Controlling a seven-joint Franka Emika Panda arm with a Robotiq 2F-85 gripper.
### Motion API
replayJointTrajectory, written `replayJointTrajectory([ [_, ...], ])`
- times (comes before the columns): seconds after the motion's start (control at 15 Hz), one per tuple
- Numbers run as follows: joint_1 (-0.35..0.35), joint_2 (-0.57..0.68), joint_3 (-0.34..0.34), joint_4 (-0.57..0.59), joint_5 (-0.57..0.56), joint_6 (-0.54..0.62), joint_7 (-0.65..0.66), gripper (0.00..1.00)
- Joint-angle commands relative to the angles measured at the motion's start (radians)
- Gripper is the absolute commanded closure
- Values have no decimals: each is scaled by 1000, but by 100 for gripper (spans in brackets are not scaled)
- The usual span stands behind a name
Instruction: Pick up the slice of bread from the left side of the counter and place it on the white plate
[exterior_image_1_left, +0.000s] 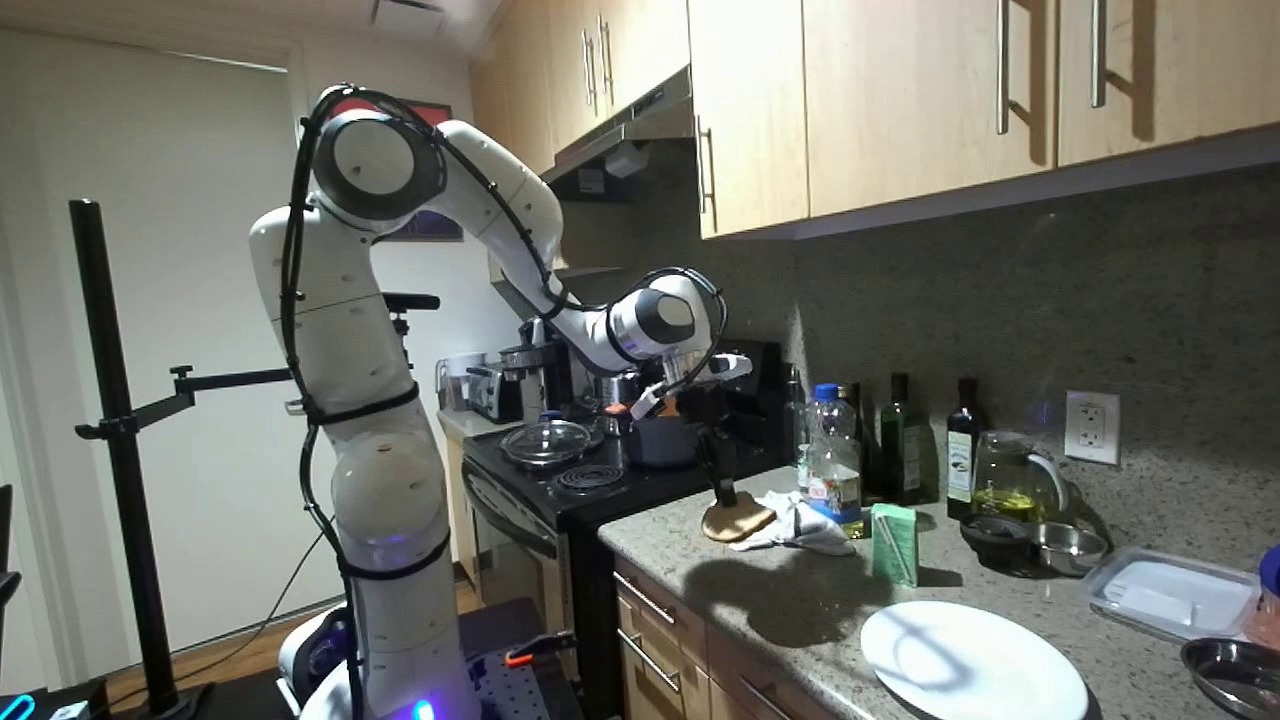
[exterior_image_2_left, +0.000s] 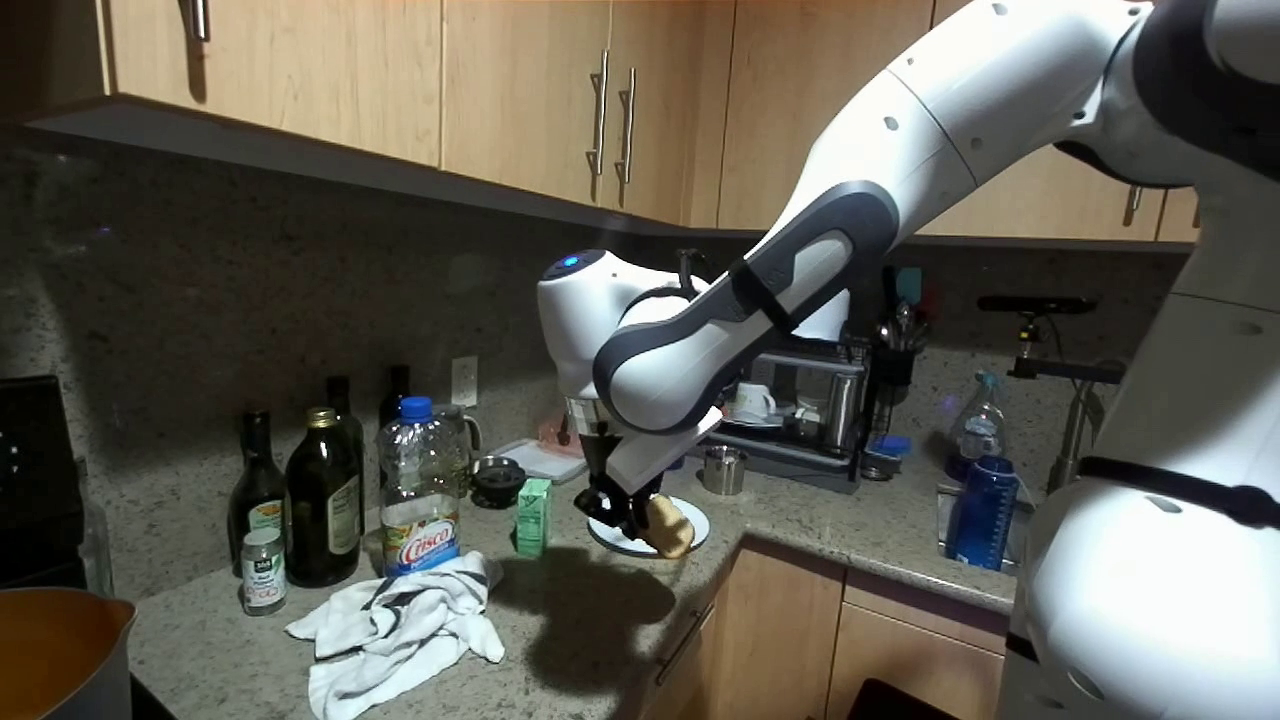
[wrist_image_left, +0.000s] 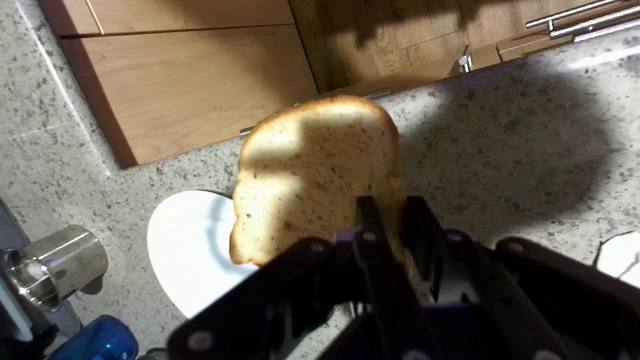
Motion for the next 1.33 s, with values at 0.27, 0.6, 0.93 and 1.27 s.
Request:
replayJointTrajectory([
  [0.27, -32, 161, -5, 215, -119, -135, 24, 95],
  [0.6, -31, 266, -65, 372, -167, -189, 18, 95],
  [0.93, -21, 290, -113, 399, -151, -172, -2, 81],
  [1.27, -17, 317, -118, 420, -149, -175, 4, 95],
])
